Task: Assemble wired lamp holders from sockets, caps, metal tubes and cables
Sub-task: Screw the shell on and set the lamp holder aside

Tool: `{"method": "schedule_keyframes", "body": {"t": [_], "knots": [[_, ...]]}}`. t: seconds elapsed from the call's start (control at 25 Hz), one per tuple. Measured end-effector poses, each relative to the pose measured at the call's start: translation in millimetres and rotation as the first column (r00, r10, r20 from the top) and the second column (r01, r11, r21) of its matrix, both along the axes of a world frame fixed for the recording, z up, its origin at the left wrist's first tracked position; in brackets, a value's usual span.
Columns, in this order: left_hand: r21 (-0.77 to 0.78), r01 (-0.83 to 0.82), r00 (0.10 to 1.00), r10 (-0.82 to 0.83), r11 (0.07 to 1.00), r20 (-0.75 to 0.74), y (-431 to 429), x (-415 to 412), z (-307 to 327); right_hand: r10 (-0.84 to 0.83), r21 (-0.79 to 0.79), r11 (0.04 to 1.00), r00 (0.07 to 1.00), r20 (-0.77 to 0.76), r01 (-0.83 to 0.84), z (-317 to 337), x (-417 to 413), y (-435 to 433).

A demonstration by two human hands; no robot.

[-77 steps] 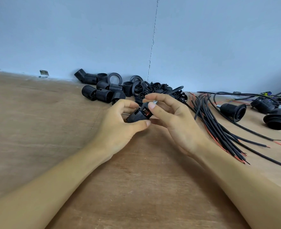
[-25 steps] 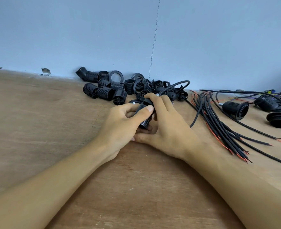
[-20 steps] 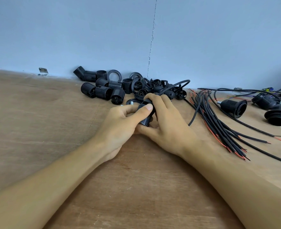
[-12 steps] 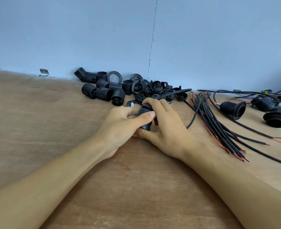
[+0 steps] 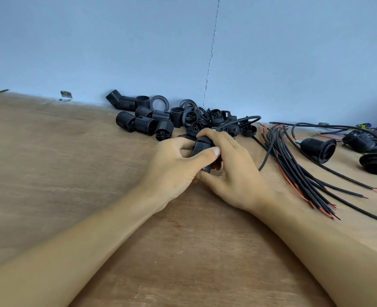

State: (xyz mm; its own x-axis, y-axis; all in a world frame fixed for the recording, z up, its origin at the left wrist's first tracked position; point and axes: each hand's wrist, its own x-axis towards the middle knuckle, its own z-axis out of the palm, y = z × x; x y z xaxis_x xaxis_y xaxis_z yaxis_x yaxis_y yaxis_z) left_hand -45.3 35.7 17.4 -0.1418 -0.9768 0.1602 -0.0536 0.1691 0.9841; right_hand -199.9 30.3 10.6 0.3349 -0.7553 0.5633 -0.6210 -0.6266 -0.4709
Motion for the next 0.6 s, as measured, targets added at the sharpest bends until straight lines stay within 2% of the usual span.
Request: {"method": "schedule_keyframes", "body": {"t": [0.12,0.2,0.32,0.44,0.6], "knots": [[-0.160,-0.152,0.977,0.173,0.975,0.128,4.2,-2.8,3.2,-0.023,0.005,1.000,0.993,0.115,0.023,1.5,1.5,1.5],[-0.230,-0.215,0.942,0.264,0.949,0.208,7.7,-5.4,2.9,-0.037,0.015,0.999,0.993,0.115,0.035,-0.3,2.8,2.3],[-0.300,-0.257,0.914,0.332,0.918,0.232,9.1,-10.6,0.2,-0.055,-0.022,0.998,0.995,0.081,0.057,-4.3,3.9,2.0],[-0.333,-0.269,0.901,0.359,0.904,0.245,7.4,-13.5,0.6,-0.088,-0.031,0.995,0.994,0.060,0.090,-5.3,5.0,1.5],[-0.284,-0.274,0.899,0.349,0.919,0.263,5.7,-12.3,-0.3,-0.070,0.009,0.997,0.998,0.003,0.070,-6.5,7.4,2.6]]}}
